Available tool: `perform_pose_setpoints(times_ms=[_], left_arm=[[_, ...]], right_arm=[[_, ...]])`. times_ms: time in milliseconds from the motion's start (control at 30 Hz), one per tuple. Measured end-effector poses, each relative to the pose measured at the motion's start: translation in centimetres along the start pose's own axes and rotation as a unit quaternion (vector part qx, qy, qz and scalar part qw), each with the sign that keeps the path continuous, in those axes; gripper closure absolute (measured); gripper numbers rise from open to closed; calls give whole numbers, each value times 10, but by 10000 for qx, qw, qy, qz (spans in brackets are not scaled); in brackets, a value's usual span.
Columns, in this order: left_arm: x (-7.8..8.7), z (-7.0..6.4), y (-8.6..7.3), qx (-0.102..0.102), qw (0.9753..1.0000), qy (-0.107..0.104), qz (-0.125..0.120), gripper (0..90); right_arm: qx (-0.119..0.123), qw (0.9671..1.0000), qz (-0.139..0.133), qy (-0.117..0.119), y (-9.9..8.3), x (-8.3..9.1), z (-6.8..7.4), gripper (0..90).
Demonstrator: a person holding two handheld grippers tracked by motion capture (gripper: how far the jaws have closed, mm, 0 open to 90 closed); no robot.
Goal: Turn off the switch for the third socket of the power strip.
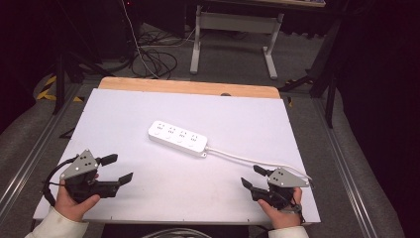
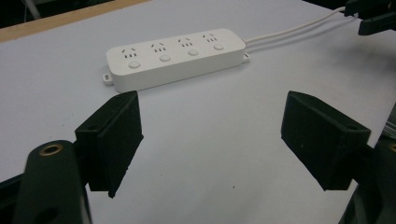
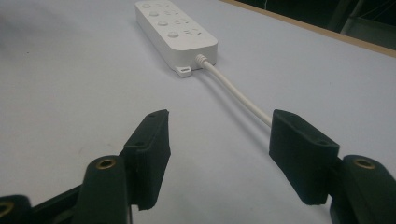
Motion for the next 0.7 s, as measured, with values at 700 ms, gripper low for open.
perform_pose_setpoints(times_ms=[700], left_arm=[[-19,12,51,-159,9998,1,141,229]], right_arm=[[-40,10000,25,25,-1,-2,-1,387]])
Point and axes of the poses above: each handheld gripper's, and its own axes: x roughly backward along the jaws, y roughly out of its top, z roughly to its left, the point moved 4 cm from there along -x, roughly forward along the jaws
